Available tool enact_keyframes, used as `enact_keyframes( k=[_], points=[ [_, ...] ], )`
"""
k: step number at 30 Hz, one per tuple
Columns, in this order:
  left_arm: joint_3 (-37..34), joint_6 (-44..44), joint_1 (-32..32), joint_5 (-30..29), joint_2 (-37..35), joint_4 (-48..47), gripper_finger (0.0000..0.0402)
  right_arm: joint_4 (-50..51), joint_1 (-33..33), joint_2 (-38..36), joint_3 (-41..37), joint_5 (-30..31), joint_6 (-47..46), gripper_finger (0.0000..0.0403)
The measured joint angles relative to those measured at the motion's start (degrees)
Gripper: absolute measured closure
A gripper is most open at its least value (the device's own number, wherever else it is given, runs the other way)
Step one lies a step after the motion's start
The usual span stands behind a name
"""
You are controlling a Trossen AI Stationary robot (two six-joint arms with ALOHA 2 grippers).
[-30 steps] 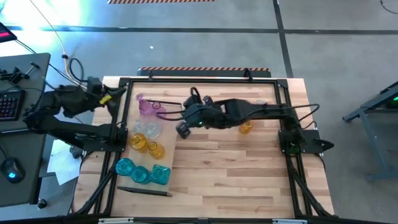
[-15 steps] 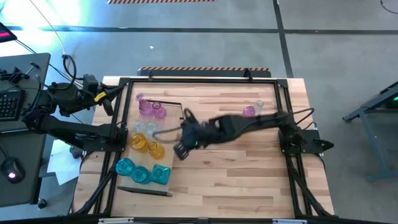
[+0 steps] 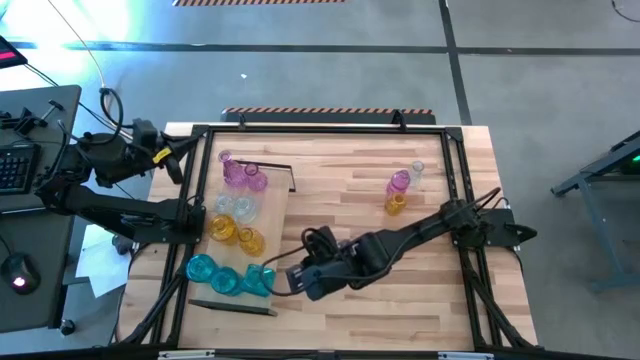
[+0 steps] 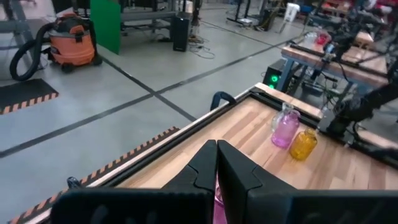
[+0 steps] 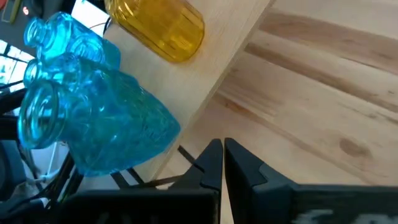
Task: Sort vases onto shelf
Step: Adjust the blue flower vase on the shelf
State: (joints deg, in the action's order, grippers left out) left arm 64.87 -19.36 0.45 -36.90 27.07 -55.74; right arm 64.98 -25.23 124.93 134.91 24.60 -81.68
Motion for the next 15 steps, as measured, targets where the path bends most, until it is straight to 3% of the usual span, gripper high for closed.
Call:
enact_keyframes(
  k=[7, 11, 15],
  points=[
    [-0.01, -3.01, 0.0, 0.52, 0.0, -0.69, 0.0397, -8.25, 0.15, 0.38, -3.38, 0.98, -1.38, 0.0403],
    [-0.01, -1.11, 0.0, 3.1, 0.0, -0.75, 0.0397, -14.49, -0.19, 0.49, -6.74, 7.69, -5.34, 0.0403],
    [-0.01, 2.02, 0.0, 6.44, 0.0, -1.41, 0.0397, -11.67, -0.81, 0.49, -8.08, 12.6, -10.73, 0.0403]
  ],
)
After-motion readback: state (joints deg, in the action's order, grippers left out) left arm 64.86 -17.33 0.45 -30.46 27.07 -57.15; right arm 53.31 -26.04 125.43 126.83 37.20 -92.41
